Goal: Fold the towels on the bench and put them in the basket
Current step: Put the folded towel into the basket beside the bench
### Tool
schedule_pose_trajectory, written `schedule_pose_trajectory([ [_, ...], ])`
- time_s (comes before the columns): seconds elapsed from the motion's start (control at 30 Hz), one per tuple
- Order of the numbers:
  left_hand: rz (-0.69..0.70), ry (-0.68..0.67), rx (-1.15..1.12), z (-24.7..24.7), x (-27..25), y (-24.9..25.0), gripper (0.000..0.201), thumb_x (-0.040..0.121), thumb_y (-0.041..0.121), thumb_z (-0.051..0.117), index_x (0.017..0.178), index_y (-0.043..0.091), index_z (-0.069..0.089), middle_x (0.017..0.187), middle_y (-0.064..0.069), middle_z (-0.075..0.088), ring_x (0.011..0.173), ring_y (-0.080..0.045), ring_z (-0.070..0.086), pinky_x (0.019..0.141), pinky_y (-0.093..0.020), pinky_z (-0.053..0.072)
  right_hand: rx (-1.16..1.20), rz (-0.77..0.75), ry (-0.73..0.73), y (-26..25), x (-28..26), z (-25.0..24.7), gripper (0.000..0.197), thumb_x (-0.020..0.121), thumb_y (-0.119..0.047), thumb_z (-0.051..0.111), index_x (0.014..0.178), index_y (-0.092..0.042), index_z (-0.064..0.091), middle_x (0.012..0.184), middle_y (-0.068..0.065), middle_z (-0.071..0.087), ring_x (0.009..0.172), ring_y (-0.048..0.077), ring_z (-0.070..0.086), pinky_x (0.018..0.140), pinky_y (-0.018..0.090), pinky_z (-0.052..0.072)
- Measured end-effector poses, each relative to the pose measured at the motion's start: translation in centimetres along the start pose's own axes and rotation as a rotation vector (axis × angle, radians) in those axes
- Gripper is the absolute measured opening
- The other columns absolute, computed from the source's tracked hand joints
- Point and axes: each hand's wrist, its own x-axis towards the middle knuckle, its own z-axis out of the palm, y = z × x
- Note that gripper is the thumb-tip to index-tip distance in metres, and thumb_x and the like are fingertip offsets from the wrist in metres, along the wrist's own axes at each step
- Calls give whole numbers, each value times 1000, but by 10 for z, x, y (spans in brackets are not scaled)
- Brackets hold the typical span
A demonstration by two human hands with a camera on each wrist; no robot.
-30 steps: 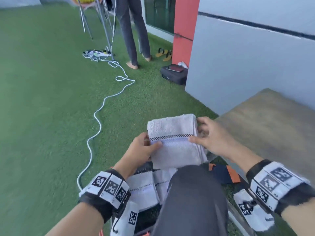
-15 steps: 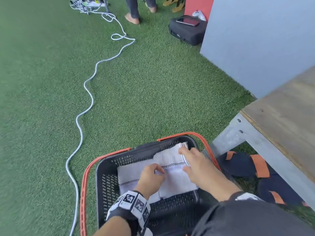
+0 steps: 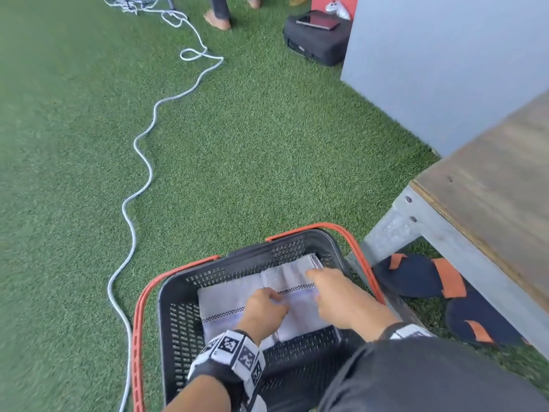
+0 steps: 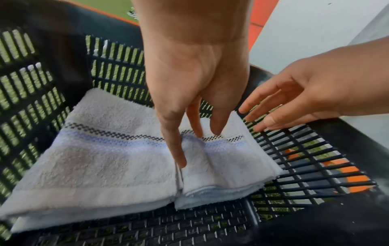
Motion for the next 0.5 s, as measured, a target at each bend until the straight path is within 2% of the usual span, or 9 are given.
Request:
schedule_pose_trajectory([
  [0.07, 19, 19, 10, -5, -5, 10, 20, 90, 20, 58, 108, 14, 64, 87, -2, 62, 73, -17, 60, 73, -34, 60, 30, -38, 43, 4, -6, -9, 32, 93, -6, 51, 124, -13, 53, 121, 7, 54, 109, 24, 59, 89, 36, 49],
  [0.13, 62, 22, 20, -12, -12, 25, 16, 91, 22, 57, 102, 13, 64, 83, -2, 62, 67, -16, 57, 67, -30, 54, 35, -89, 88, 5, -15, -24, 33, 95, -16, 53, 128, -17, 54, 122, 2, 52, 110, 20, 55, 95, 35, 44],
  [0.23, 195, 17, 90, -28, -30, 60, 13, 92, 24, 59, 91, 13, 65, 77, 0, 63, 61, -13, 54, 59, -24, 45, 78, -134, 182, 5, -35, -56, 28, 93, -19, 57, 121, -19, 59, 107, -2, 54, 94, 18, 57, 90, 35, 47],
  [0.3, 295, -12, 154, -40, -51, 88, 21, 94, 26, 59, 95, 7, 68, 77, -1, 62, 59, -10, 51, 51, -17, 42, 152, -147, 258, 4, -58, -77, 24, 92, -20, 59, 116, -20, 61, 103, 0, 60, 88, 20, 64, 88, 38, 52],
  [0.37, 395, -29, 204, -53, -78, 118, 24, 97, 25, 58, 100, 4, 69, 81, -3, 64, 58, -9, 52, 46, -10, 39, 216, -154, 349, 0, -89, -99, 20, 93, -19, 57, 113, -21, 62, 99, -2, 63, 86, 17, 63, 84, 33, 51],
  [0.4, 435, -36, 223, -59, -92, 133, 23, 98, 25, 57, 101, 6, 69, 85, -3, 67, 61, -9, 55, 50, -10, 42, 237, -157, 396, -2, -106, -109, 19, 94, -20, 57, 112, -21, 62, 101, -3, 64, 88, 15, 63, 83, 31, 50],
  [0.5, 551, -70, 230, -71, -134, 174, 17, 100, 25, 56, 101, 10, 65, 98, -8, 71, 69, -14, 64, 63, -26, 54, 271, -158, 541, -5, -160, -137, 20, 95, -21, 57, 114, -22, 63, 108, -5, 66, 96, 12, 65, 87, 30, 50],
])
